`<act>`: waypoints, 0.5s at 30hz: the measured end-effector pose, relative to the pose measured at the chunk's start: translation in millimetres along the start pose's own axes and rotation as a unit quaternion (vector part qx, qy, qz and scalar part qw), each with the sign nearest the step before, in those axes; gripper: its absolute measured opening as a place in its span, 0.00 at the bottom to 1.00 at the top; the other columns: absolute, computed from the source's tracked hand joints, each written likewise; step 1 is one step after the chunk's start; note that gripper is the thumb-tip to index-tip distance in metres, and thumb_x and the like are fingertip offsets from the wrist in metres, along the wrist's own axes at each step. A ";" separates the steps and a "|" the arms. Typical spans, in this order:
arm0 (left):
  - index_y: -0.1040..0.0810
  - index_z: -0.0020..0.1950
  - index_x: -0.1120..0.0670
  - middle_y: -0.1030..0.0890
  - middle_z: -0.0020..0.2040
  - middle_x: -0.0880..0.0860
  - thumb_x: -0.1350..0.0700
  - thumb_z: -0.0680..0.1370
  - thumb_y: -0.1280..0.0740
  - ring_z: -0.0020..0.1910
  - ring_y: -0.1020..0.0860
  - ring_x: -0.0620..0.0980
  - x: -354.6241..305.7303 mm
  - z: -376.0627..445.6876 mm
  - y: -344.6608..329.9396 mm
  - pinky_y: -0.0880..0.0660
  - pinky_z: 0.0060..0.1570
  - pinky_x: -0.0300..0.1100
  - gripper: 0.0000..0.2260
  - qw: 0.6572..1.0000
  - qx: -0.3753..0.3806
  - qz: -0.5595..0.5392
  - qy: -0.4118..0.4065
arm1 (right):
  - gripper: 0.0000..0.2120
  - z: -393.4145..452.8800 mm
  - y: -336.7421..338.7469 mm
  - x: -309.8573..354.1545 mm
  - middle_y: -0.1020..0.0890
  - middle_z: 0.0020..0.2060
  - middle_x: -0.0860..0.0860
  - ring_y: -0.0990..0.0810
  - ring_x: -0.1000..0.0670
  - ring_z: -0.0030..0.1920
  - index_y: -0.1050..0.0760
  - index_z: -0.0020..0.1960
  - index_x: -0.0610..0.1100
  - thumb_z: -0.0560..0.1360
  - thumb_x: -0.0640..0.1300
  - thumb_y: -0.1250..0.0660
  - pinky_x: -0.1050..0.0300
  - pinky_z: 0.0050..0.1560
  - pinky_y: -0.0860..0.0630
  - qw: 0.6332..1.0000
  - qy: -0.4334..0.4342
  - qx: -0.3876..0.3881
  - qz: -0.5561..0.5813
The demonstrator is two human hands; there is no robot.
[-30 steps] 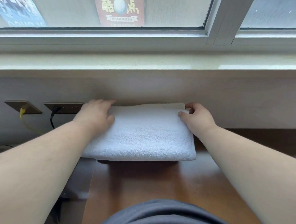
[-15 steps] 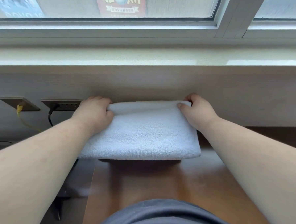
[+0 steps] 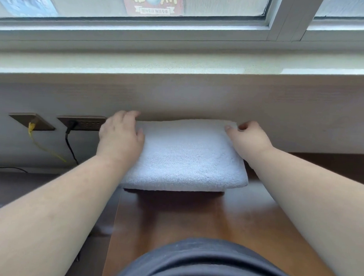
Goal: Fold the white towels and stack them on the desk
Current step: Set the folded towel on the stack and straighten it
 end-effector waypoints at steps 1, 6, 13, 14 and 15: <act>0.33 0.72 0.51 0.31 0.69 0.57 0.51 0.77 0.37 0.67 0.34 0.60 -1.6 -8.2 -0.5 0.39 0.67 0.55 0.23 1.000 0.007 -0.013 0.007 | 0.29 -5.4 2.4 -5.0 0.26 0.45 0.53 0.27 0.52 0.41 0.31 0.64 0.45 0.73 0.63 0.34 0.55 0.41 0.30 1.000 -0.014 0.012 0.001; 0.41 0.76 0.49 0.34 0.73 0.56 0.39 0.76 0.37 0.69 0.34 0.61 25.6 -34.2 -6.1 0.34 0.65 0.57 0.32 0.964 0.087 -0.086 0.235 | 0.28 -27.1 6.5 -21.1 0.19 0.51 0.48 0.20 0.44 0.49 0.26 0.60 0.43 0.72 0.63 0.33 0.53 0.48 0.25 0.996 -0.062 0.056 -0.013; 0.26 0.60 0.52 0.22 0.49 0.50 0.41 0.76 0.34 0.39 0.26 0.49 47.0 -32.4 -2.3 0.32 0.43 0.44 0.19 0.927 0.088 -0.201 0.306 | 0.13 -34.2 2.1 -5.0 0.20 0.40 0.52 0.21 0.50 0.41 0.28 0.51 0.49 0.73 0.57 0.33 0.57 0.37 0.28 0.999 -0.006 0.034 0.010; 0.27 0.62 0.51 0.24 0.49 0.50 0.42 0.77 0.34 0.41 0.27 0.51 47.2 -33.6 -1.4 0.33 0.44 0.45 0.19 0.928 0.069 -0.209 0.301 | 0.16 -34.8 0.1 -5.1 0.20 0.41 0.52 0.21 0.50 0.41 0.29 0.53 0.49 0.72 0.57 0.32 0.56 0.40 0.27 0.999 -0.021 0.043 0.012; 0.29 0.63 0.50 0.25 0.50 0.50 0.43 0.77 0.35 0.42 0.27 0.52 47.0 -34.7 -0.8 0.33 0.44 0.45 0.18 0.931 0.052 -0.210 0.293 | 0.17 -34.5 -0.6 -5.4 0.20 0.42 0.52 0.21 0.50 0.41 0.29 0.54 0.48 0.72 0.56 0.31 0.55 0.41 0.27 0.999 -0.025 0.045 0.009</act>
Point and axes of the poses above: each hand's wrist, its own z-axis towards the middle knuckle, its own y-axis out of the back of the hand, x = y × z, the point moved 3 cm from there along z, towards the middle knuckle
